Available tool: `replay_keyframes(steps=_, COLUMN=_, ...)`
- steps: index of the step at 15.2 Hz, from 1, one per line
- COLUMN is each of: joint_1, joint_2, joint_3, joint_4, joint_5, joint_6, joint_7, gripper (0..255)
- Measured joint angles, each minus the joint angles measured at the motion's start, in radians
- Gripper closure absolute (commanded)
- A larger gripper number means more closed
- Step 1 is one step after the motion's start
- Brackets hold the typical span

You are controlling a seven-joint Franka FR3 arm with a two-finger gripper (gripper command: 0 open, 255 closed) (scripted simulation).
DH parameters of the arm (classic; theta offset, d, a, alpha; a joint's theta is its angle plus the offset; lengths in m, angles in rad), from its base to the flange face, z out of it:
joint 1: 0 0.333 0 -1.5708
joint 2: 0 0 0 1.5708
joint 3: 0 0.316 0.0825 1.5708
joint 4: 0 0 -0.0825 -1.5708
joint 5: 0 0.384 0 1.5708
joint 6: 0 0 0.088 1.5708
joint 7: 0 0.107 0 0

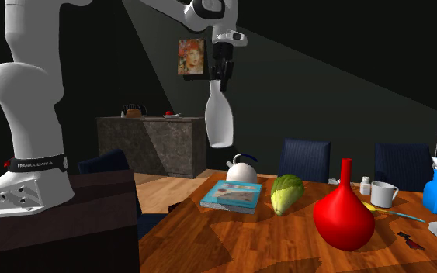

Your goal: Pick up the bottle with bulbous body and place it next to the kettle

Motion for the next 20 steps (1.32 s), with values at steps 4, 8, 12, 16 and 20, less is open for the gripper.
replay_keyframes(steps=4, joint_1=0.026, joint_2=0.02, joint_3=0.021, joint_4=0.027, joint_5=0.001, joint_6=-0.007, joint_7=0.046, gripper=255)
replay_keyframes(steps=8, joint_1=0.074, joint_2=0.07, joint_3=0.057, joint_4=0.066, joint_5=0.0, joint_6=0.003, joint_7=0.129, gripper=255)
replay_keyframes(steps=12, joint_1=0.124, joint_2=0.147, joint_3=0.088, joint_4=0.149, joint_5=-0.007, joint_6=-0.003, joint_7=0.209, gripper=255)
replay_keyframes(steps=16, joint_1=0.178, joint_2=0.219, joint_3=0.115, joint_4=0.23, joint_5=-0.016, joint_6=-0.011, joint_7=0.29, gripper=255)
replay_keyframes(steps=20, joint_1=0.235, joint_2=0.311, joint_3=0.137, joint_4=0.34, joint_5=-0.031, joint_6=-0.029, joint_7=0.366, gripper=255)
